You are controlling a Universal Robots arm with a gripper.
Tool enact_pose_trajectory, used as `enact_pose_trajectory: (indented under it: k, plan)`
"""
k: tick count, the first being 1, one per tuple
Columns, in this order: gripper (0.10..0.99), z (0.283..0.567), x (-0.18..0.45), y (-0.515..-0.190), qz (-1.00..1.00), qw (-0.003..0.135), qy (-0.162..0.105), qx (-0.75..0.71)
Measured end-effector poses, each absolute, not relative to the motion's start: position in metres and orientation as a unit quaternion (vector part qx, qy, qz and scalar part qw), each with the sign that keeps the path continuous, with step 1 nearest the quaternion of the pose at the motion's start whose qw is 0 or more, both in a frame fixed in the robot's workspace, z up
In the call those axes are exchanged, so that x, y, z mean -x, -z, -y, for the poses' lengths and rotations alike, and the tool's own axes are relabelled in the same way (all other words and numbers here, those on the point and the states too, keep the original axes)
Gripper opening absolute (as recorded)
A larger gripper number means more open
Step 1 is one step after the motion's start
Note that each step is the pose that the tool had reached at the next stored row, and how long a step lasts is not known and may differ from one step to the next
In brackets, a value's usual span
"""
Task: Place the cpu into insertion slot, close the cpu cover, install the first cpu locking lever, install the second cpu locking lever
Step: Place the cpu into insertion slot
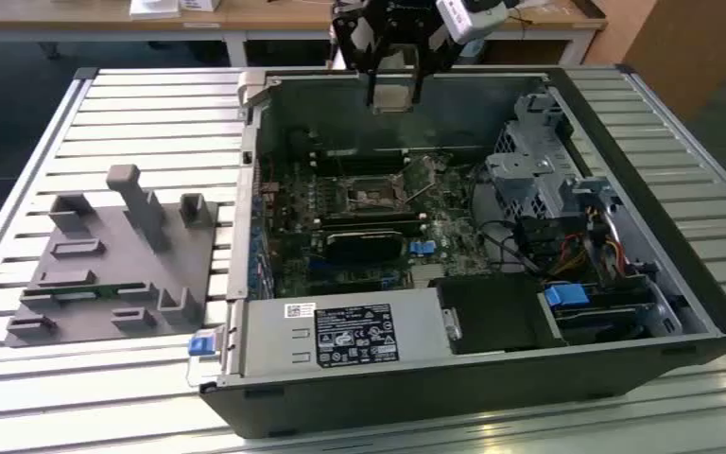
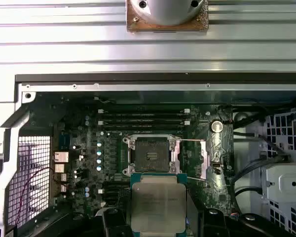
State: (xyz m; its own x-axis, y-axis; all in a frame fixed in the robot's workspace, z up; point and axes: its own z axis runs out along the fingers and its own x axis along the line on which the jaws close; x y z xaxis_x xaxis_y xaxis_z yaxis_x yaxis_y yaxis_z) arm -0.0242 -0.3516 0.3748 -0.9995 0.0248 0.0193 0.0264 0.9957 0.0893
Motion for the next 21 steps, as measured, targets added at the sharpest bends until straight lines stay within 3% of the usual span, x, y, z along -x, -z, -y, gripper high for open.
enact_pose_trajectory:
  k: [21]
  plan:
    - [0.537, 0.3516, 0.0242, -0.3743, 0.988, 0.003, 0.046, 0.146]
